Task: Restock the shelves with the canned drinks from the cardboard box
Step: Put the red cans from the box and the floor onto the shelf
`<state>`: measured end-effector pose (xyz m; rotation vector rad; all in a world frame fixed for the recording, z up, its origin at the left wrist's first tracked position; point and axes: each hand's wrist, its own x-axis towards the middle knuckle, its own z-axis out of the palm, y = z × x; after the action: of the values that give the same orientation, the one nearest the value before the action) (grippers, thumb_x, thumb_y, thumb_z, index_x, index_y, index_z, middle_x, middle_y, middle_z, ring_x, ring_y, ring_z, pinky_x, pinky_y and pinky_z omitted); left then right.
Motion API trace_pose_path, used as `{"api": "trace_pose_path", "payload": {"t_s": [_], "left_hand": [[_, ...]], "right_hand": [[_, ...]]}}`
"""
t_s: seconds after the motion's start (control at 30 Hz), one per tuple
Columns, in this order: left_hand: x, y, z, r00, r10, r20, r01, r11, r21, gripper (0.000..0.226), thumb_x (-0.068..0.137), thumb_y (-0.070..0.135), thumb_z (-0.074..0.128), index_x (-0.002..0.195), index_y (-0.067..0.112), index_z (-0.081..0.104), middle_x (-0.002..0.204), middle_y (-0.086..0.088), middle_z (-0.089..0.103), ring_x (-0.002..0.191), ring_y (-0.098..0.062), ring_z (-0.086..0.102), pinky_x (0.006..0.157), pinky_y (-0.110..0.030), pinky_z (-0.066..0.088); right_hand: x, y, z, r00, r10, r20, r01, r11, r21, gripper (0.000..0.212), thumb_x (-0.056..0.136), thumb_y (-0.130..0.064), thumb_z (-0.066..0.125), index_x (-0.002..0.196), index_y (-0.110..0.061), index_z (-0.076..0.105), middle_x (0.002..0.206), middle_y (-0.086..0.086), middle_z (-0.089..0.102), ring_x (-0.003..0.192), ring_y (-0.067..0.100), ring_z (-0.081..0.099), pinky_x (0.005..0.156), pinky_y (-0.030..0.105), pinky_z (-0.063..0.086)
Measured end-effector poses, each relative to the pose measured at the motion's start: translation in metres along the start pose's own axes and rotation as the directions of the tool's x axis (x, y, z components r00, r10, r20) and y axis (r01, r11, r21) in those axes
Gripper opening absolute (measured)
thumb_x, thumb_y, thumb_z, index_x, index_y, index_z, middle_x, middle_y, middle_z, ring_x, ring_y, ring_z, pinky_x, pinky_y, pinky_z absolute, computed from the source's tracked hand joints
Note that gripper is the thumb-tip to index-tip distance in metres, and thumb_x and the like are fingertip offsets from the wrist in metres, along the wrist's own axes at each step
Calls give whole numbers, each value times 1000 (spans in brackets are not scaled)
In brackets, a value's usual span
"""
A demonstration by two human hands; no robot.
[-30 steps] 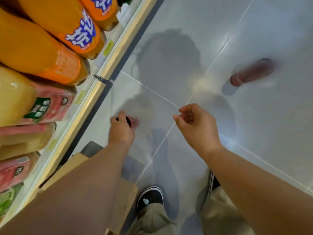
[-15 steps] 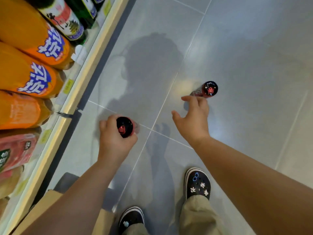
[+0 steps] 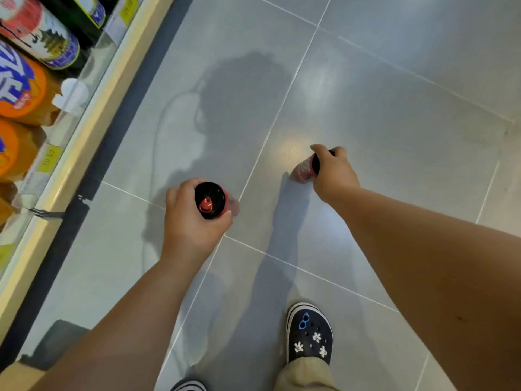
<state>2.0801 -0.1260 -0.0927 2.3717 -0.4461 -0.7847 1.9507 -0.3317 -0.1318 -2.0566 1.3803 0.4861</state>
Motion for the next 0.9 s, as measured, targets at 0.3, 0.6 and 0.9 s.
{"api": "trace_pose_path", "payload": {"t_s": [0.3, 0.6, 0.9], "left_hand": [[-33, 16, -33, 998, -31, -56, 29, 999, -34, 78, 67, 22, 81, 132, 14, 40, 131, -7, 46, 116, -20, 51, 91, -18, 36], [-99, 25, -122, 985, 50, -167, -66, 993, -95, 60, 65, 26, 83, 104, 38, 40, 110, 5, 50, 95, -5, 48, 66, -5, 33], [-184, -4, -248, 948, 142, -284, -187, 972, -140, 48, 60, 32, 79, 104, 35, 57, 98, 20, 53, 102, -14, 57, 88, -34, 52]], "right_hand": [[-65, -38, -13, 979, -97, -182, 137, 965, 225, 61, 77, -25, 70, 127, -17, 35, 126, 6, 35, 97, 31, 56, 79, 36, 49], [-190, -104, -28, 908, -297, -297, 392, 853, 345, 55, 71, -19, 75, 117, -22, 47, 113, -1, 38, 92, 12, 51, 74, 3, 38], [-322, -189, -23, 840, -417, -346, 535, 740, 406, 58, 67, -13, 76, 118, -26, 51, 110, -4, 39, 95, -15, 43, 81, -6, 31]]}}
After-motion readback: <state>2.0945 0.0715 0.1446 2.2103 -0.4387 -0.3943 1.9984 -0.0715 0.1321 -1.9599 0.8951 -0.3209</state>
